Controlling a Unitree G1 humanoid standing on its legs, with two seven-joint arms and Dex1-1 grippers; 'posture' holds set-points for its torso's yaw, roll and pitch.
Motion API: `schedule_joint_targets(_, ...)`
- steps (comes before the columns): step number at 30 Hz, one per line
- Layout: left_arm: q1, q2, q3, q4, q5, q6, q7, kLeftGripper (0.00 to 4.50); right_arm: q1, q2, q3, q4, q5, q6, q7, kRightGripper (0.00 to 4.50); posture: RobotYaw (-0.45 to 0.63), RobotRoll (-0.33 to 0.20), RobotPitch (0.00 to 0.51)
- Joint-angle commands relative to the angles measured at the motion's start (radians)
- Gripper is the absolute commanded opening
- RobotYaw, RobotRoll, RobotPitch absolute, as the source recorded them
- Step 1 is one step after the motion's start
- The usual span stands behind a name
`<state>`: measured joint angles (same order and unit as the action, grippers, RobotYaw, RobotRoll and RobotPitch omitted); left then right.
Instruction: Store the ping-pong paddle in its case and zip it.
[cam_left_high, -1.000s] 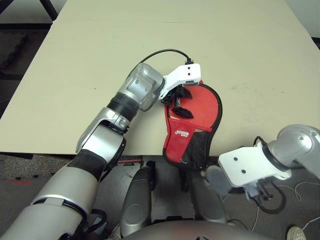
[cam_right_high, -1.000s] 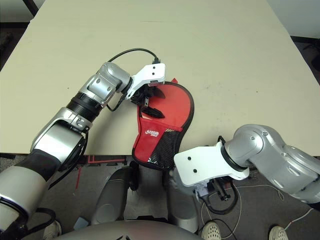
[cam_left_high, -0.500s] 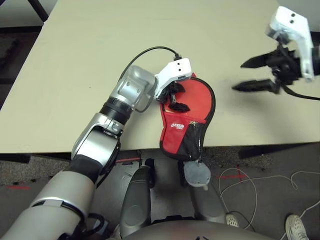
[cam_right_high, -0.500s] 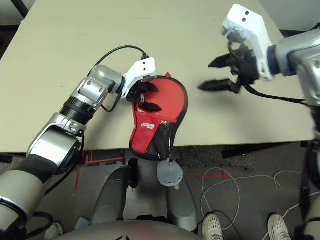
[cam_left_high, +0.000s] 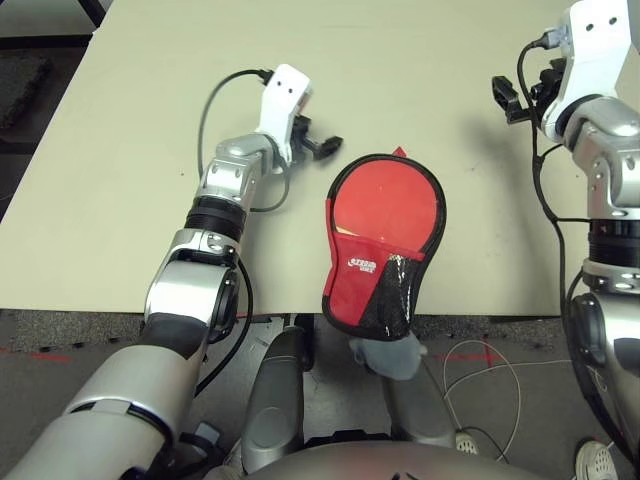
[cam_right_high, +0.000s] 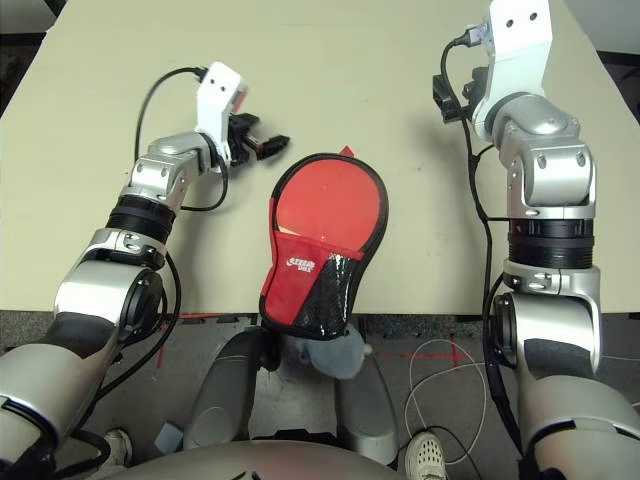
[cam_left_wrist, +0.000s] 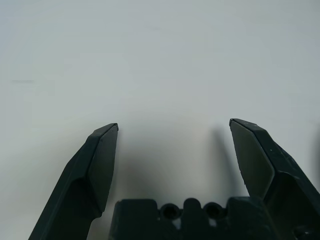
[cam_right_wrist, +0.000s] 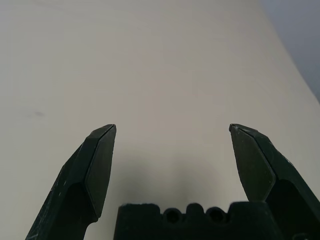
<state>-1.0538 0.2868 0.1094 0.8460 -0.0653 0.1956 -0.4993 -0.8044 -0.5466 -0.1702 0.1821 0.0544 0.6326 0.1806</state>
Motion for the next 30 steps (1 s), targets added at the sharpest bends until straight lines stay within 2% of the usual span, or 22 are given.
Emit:
schedule_joint_targets(1, 0.042, 0.037, 0.06, -0.005, -0.027, -0.072, 0.074, 4.5, 0.025, -0.021, -0.046, 0.03, -0.013, -0.045, -0.031, 4.48, -0.02, 0.0, 0.326)
schedule_joint_targets(7, 0.189, 0.127, 0.131, -0.117, -0.021, -0.141, 0.199, 4.5, 0.024, -0.062, -0.108, 0.106, -0.008, -0.119, -0.075, 4.48, -0.02, 0.0, 0.341)
schedule_joint_targets(12, 0.316, 0.15, 0.159, -0.232, -0.017, -0.128, 0.28, 4.5, 0.015, -0.105, -0.135, 0.201, -0.015, -0.194, -0.1, 4.48, -0.01, 0.0, 0.347)
schedule_joint_targets(15, 0.356, 0.16, 0.19, -0.252, -0.028, -0.128, 0.33, 4.5, 0.011, -0.128, -0.139, 0.252, -0.012, -0.221, -0.098, 4.48, -0.01, 0.0, 0.355)
schedule_joint_targets(24, 0.368, 0.144, 0.209, -0.241, -0.037, -0.128, 0.391, 4.5, -0.015, -0.176, -0.153, 0.42, 0.007, -0.329, -0.092, 4.48, -0.04, 0.0, 0.372)
schedule_joint_targets(30, 0.367, 0.121, 0.207, -0.24, -0.036, -0.136, 0.426, 4.5, -0.018, -0.202, -0.157, 0.512, 0.012, -0.39, -0.087, 4.48, -0.04, 0.0, 0.355)
